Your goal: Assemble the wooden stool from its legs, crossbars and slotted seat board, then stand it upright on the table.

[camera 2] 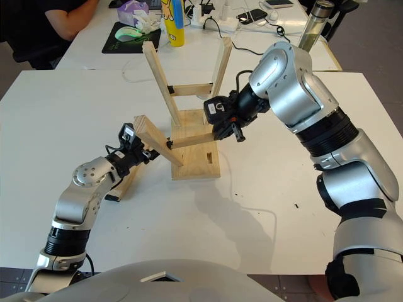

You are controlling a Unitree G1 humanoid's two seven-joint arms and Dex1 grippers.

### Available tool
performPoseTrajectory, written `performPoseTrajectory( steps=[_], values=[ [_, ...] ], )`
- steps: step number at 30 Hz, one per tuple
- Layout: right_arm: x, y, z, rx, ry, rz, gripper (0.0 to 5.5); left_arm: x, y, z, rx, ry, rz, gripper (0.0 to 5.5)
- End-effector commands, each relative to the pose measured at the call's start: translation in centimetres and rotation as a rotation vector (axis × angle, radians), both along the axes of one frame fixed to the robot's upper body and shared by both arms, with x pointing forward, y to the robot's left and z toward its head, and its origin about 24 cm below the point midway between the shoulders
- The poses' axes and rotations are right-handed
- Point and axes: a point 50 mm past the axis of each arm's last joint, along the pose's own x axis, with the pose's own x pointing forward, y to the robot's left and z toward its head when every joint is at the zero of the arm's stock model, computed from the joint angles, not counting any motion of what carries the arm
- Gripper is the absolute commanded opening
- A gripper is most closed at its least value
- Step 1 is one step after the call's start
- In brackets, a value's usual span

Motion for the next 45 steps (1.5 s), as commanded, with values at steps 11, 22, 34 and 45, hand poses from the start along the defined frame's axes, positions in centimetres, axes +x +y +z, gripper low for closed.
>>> performPoseTrajectory(
  steps=[11, 22, 34, 45],
  values=[
    [0.9, -8.0, 2.9, 0.352, -0.039, -0.5, 0.43, 2.5, 4.0, 5.1, -0.079, -0.21, 0.148, 3.35],
    [-2.4, -7.7, 6.4, 0.556, 0.108, -0.443, 0.43, 2.3, 1.2, 19.6, -0.185, -0.215, -0.546, 4.86],
    [-2.6, -4.4, 7.6, 0.408, 0.134, -0.198, 0.43, 4.2, -3.3, 17.6, 0.181, -0.041, -0.875, 5.4],
    [-2.5, -3.8, 8.1, 0.396, 0.13, -0.17, 0.43, 4.4, -4.6, 17.9, 0.169, -0.027, -0.928, 4.93]
  ],
)
